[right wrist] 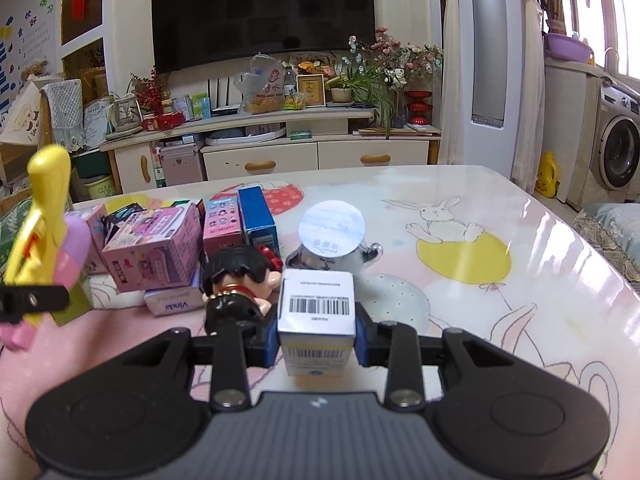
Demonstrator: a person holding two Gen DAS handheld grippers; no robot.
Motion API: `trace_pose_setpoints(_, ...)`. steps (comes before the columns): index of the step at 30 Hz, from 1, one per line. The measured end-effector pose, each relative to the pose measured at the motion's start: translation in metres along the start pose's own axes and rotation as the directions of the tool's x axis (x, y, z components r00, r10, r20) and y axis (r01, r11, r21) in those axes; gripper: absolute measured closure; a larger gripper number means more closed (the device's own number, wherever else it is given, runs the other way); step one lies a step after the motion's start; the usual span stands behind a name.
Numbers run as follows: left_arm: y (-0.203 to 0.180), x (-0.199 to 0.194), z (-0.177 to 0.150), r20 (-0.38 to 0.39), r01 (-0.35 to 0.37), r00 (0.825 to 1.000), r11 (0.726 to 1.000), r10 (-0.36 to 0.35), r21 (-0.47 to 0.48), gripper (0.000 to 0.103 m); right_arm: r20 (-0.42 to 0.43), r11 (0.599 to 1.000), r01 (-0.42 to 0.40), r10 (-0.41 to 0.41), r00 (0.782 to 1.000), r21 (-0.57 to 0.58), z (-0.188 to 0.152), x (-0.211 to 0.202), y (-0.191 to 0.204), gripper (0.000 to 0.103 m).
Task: Organize rigid objects
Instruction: 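Drop the water gun into the cardboard box with the left tool while the right drops the white box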
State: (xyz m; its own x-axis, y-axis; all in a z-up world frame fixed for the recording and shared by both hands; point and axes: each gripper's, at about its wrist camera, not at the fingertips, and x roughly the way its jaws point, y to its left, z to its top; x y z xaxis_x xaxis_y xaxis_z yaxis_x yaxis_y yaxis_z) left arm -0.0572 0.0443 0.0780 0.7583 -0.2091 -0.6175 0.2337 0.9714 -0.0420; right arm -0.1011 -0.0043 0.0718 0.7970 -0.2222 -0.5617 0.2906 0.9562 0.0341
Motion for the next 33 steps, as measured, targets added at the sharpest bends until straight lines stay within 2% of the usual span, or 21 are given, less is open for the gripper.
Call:
trace_pose_setpoints(9,0.030,-0.029,0.025,0.063,-0.042,0.997,0.999,0.043,-0.022,0.063,0.063,0.999,-0.019,0.021,0.998,-0.031,0.011,-0.028,0.023,0.070)
trace_pose_setpoints(12,0.046,-0.035,0.032,0.077,-0.055,0.995,0.997,0.059,-0.048,0.062,0.081,0.998,-0.043,0.047,0.996,-0.051,0.017,-0.037,0.038,0.070)
trace_pose_setpoints(18,0.084,-0.041,0.040,0.103,-0.129,0.985,0.986,0.140,-0.107,0.063,0.115,0.988,-0.120,0.131,0.985,-0.097,0.032,-0.055,0.075,0.070)
trace_pose_setpoints(19,0.090,-0.042,0.041,0.104,-0.147,0.982,0.982,0.159,-0.115,0.066,0.119,0.984,-0.141,0.154,0.981,-0.105,0.035,-0.058,0.082,0.070)
trace_pose_setpoints(23,0.119,-0.034,0.044,0.075,-0.198,0.974,0.965,0.213,-0.169,0.066,0.119,0.964,-0.238,0.252,0.960,-0.118,0.047,-0.065,0.114,0.070)
trace_pose_setpoints(29,0.153,-0.020,0.037,-0.003,-0.256,0.965,0.937,0.263,-0.239,0.066,0.097,0.915,-0.374,0.390,0.916,-0.152,0.058,-0.065,0.167,0.070)
trace_pose_setpoints(33,0.169,-0.016,0.040,-0.024,-0.294,0.954,0.918,0.299,-0.266,0.066,0.085,0.879,-0.444,0.462,0.883,-0.173,0.065,-0.062,0.197,0.070)
